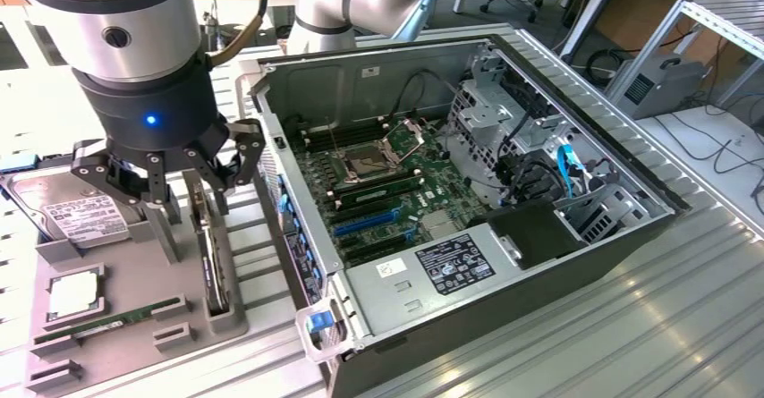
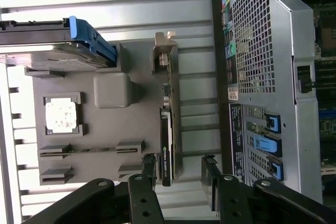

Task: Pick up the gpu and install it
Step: 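Pick up the gpu and move the gpu toward the slot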

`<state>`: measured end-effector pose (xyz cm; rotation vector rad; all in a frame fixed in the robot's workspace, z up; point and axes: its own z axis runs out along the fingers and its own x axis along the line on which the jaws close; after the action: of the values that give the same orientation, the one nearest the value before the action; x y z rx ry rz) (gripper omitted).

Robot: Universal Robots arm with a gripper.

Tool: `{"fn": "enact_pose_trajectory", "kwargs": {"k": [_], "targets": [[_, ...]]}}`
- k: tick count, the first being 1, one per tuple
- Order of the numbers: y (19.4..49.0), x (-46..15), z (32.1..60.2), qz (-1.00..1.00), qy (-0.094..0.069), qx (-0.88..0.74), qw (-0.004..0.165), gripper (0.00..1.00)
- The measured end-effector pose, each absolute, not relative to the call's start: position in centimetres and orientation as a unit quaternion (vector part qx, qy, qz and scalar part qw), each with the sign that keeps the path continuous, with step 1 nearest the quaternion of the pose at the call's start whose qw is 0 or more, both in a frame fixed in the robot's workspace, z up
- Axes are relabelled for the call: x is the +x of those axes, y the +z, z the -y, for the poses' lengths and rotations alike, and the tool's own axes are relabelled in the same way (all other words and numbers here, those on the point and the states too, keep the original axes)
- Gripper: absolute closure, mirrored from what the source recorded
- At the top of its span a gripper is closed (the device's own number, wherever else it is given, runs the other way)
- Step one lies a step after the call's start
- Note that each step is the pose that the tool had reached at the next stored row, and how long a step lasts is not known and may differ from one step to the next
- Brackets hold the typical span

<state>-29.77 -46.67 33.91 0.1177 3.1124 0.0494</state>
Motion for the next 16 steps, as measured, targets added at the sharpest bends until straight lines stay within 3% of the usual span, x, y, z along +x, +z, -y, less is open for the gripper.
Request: {"fn": "enact_pose_trajectory", "kwargs": {"k": [16], "targets": [[32.3, -29.8, 46.7, -0.999, 0.015, 0.038, 0.013, 0.52]]}}
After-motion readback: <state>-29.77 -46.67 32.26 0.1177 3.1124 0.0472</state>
